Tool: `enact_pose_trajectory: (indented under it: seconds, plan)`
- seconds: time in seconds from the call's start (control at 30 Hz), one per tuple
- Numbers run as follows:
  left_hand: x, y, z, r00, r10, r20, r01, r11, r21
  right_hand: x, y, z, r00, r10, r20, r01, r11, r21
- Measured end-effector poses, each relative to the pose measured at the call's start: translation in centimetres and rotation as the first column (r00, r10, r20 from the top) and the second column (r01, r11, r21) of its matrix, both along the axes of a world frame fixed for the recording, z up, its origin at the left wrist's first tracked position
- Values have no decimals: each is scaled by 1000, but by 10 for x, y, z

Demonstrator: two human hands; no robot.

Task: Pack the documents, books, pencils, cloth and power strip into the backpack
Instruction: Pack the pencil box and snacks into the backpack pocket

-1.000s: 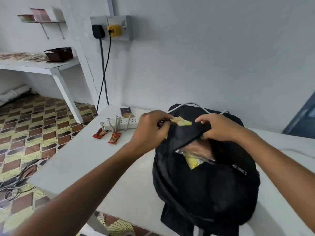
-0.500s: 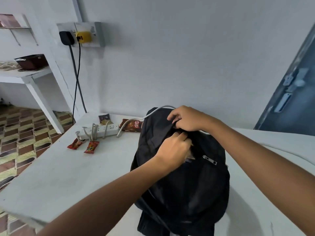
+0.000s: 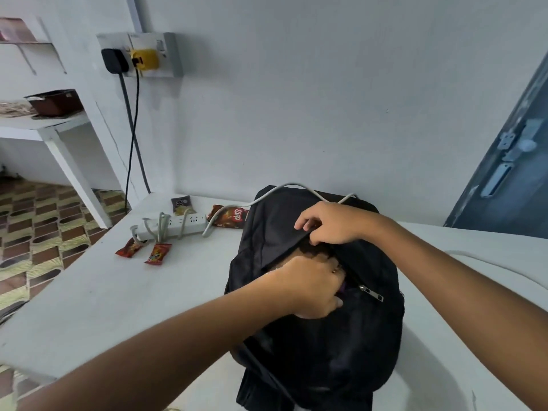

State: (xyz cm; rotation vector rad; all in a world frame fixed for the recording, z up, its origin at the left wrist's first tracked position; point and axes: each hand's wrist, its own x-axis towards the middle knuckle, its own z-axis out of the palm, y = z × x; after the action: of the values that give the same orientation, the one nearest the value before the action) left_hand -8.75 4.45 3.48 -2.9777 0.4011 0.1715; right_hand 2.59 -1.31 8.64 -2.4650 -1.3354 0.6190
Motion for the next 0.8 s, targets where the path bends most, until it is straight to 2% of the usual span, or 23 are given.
enact_pose_trajectory:
  seconds: [0.07, 0.1, 0.17, 0.2, 0.27, 0.33, 0.4, 0.43, 0.53, 0.57, 0.7, 0.8]
  plan:
    - [-27, 20, 18, 988, -143, -49, 122, 945, -304, 0, 6, -4, 1000, 20, 18, -20, 999, -40]
    - [-39, 35, 27, 990, -133, -51, 94, 881, -464, 1, 10, -5, 999, 31, 33, -29, 998, -58]
    - [-57, 80, 34, 997, 74, 33, -36, 766, -641, 0, 19, -5, 996, 53, 66, -47, 994, -94]
    - [-62, 107, 30, 970, 225, 92, -104, 726, -679, 0, 22, -4, 995, 59, 81, -49, 992, -113]
    - [-69, 166, 11, 830, 532, 166, -281, 657, -700, -3, 29, -1, 993, 74, 94, -60, 988, -145]
    - [-73, 219, -18, 627, 769, 127, -534, 542, -649, -5, 32, 0, 993, 77, 89, -61, 984, -166]
    - [-78, 253, -49, 489, 872, 13, -729, 417, -543, -6, 34, 1, 995, 65, 80, -51, 984, -169]
    - [-82, 263, -65, 471, 882, -25, -771, 397, -497, -6, 34, 1, 996, 53, 72, -41, 985, -165]
    - [-87, 276, -101, 535, 844, 32, -777, 507, -373, -6, 34, 1, 998, 20, 53, -11, 989, -150]
    - [-88, 277, -110, 533, 843, 67, -774, 518, -363, -6, 34, 1, 999, 13, 50, -5, 989, -148]
    - [-96, 281, -134, 512, 848, 139, -762, 523, -382, -8, 32, 1, 999, -15, 34, 19, 992, -126]
    - [-100, 276, -131, 461, 864, 201, -705, 495, -507, -7, 30, -1, 999, -27, 40, 31, 994, -109]
